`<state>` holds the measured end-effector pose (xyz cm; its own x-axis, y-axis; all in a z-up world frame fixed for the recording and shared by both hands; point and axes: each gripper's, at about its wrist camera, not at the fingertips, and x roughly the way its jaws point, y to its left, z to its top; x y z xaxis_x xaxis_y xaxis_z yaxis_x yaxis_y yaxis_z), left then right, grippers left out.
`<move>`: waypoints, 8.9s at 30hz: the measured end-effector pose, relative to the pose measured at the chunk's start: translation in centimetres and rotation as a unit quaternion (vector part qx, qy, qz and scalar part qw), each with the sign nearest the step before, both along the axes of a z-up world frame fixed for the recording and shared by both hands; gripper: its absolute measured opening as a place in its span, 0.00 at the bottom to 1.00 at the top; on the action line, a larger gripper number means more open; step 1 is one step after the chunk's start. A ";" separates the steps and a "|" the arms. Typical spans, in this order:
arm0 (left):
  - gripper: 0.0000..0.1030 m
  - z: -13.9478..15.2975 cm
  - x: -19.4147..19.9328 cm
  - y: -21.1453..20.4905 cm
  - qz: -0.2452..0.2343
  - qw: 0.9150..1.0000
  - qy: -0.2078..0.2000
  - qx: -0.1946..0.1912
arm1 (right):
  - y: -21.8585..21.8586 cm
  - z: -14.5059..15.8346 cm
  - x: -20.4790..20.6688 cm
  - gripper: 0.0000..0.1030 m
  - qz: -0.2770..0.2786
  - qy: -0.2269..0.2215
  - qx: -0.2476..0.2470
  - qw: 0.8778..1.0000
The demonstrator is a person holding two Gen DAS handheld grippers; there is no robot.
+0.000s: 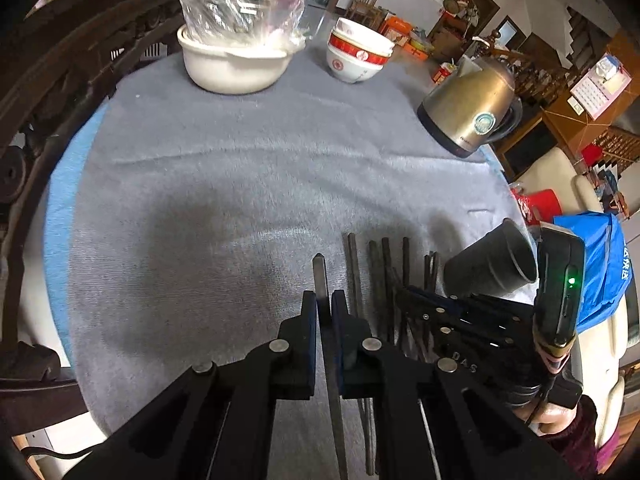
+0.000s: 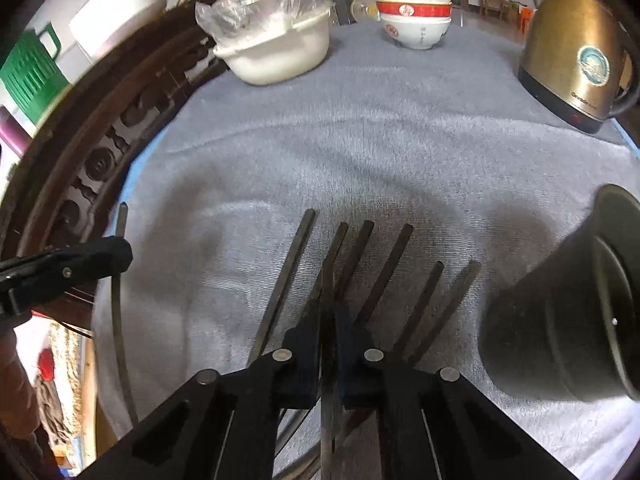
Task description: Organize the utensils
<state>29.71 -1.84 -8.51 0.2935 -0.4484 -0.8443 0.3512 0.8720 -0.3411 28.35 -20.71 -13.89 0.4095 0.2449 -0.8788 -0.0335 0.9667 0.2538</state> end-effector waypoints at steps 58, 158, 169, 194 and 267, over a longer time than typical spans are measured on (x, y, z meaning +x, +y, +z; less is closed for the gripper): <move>0.42 11.3 -8.2 -16.0 -0.001 0.971 -0.240 -0.015 | -16.9 14.3 -14.0 0.10 -0.251 -0.343 0.095 0.900; 0.65 -4.5 -16.2 -6.9 0.099 0.963 -0.177 0.180 | -16.7 -4.0 -16.9 0.60 -0.187 -0.225 0.339 0.894; 0.65 -5.8 -16.8 -8.0 0.058 0.960 -0.202 0.182 | -16.4 -4.0 -16.5 0.60 -0.183 -0.211 0.336 0.899; 0.65 -6.9 -16.8 -6.3 0.028 0.969 -0.211 0.127 | -11.7 -2.8 -9.8 0.39 -0.193 -0.193 0.200 0.941; 0.65 -6.2 -13.8 -0.8 0.092 0.981 -0.141 0.095 | -6.3 -1.0 -10.5 0.16 -0.099 -0.074 0.030 0.992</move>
<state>15.90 -2.63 -14.76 0.5882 -0.2085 -0.7814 0.2384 0.9680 -0.0788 17.81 -26.97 -14.84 0.5786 0.1975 -0.7914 0.1133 0.9414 0.3177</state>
